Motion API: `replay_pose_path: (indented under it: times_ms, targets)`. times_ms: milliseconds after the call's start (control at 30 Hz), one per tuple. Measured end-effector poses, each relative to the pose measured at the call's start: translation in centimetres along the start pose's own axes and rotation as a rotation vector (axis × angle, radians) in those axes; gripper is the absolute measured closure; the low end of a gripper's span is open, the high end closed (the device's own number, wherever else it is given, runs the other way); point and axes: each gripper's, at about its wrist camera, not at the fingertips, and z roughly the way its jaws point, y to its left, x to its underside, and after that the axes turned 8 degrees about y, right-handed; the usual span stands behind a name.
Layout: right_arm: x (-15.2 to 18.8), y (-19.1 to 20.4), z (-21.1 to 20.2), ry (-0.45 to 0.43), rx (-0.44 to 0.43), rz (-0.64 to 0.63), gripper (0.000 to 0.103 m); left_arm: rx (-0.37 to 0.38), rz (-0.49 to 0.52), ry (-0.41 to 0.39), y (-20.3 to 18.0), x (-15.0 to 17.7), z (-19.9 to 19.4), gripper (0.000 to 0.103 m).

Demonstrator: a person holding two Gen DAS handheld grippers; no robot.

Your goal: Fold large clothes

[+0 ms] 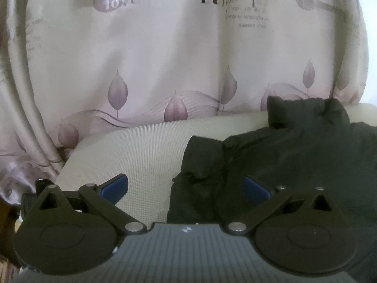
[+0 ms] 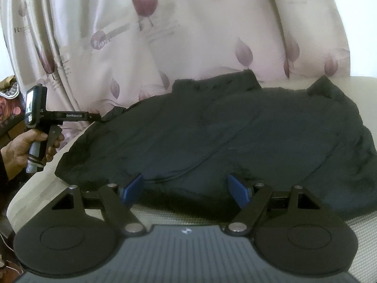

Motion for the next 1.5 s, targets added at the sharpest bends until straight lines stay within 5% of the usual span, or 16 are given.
replay_pose_path:
  times_ms: [167, 333, 433, 667, 800, 900, 1133, 1500]
  targets:
    - [0.0, 0.2, 0.2, 0.009, -0.008, 0.006, 0.024, 0.124, 0.026, 0.031, 1.5, 0.2, 1.4, 0.012]
    - [-0.1, 0.3, 0.3, 0.015, -0.018, 0.007, 0.024, 0.3, -0.053, 0.088, 4.6, 0.7, 3.5, 0.038]
    - [-0.1, 0.4, 0.4, 0.016, -0.024, 0.009, 0.024, 0.415, -0.099, 0.124, 6.0, 1.2, 4.7, 0.045]
    - [-0.2, 0.9, 0.7, 0.025, -0.036, 0.004, 0.024, 0.724, -0.248, 0.256, 8.2, 2.7, 8.3, 0.04]
    - [-0.5, 1.2, 1.0, 0.03, -0.046, 0.003, 0.022, 0.85, -0.281, 0.299, 8.1, 2.4, 9.4, 0.025]
    - [-0.8, 1.6, 1.3, 0.03, -0.06, 0.005, 0.021, 0.84, -0.241, 0.296, 7.1, 1.9, 9.4, 0.028]
    - [-2.7, 3.6, 2.3, 0.022, -0.106, -0.07, 0.021, 0.856, -0.292, 0.196, 7.7, 3.4, 7.6, 0.077]
    - [-4.8, 5.1, 2.3, -0.04, -0.151, -0.134, 0.021, 0.945, -0.372, 0.125, 8.7, 10.9, 0.4, 0.083]
